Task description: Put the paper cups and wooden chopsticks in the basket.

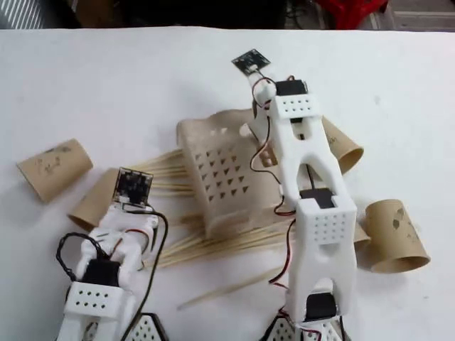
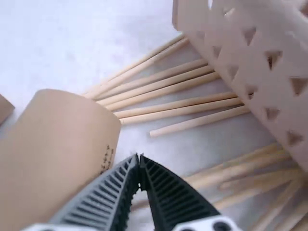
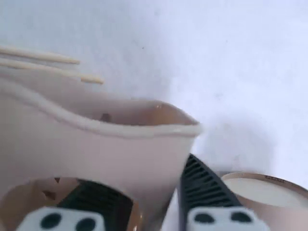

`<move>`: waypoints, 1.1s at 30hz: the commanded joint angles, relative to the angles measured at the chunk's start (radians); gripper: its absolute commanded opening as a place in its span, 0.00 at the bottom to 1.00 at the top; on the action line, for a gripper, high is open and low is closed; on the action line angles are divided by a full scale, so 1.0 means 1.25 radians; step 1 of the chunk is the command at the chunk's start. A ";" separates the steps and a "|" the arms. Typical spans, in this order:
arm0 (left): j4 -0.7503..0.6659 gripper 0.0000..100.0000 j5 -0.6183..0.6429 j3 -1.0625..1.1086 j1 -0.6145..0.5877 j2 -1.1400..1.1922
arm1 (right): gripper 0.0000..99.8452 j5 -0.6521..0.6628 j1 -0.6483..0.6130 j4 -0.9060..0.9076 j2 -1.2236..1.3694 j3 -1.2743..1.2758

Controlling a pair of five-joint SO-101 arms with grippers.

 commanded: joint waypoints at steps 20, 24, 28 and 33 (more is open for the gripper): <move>0.005 0.03 0.005 -0.004 -0.006 -0.007 | 0.02 -0.339 0.006 0.045 -0.117 -0.435; 0.005 0.03 0.005 -0.004 -0.006 -0.007 | 0.02 -0.388 -0.001 -0.068 -0.116 -0.486; 0.005 0.03 0.005 -0.004 -0.006 -0.007 | 0.02 -0.443 0.018 -0.245 -0.102 -0.457; 0.005 0.03 0.005 -0.004 -0.006 -0.007 | 0.02 -0.449 0.024 -0.526 0.010 -0.426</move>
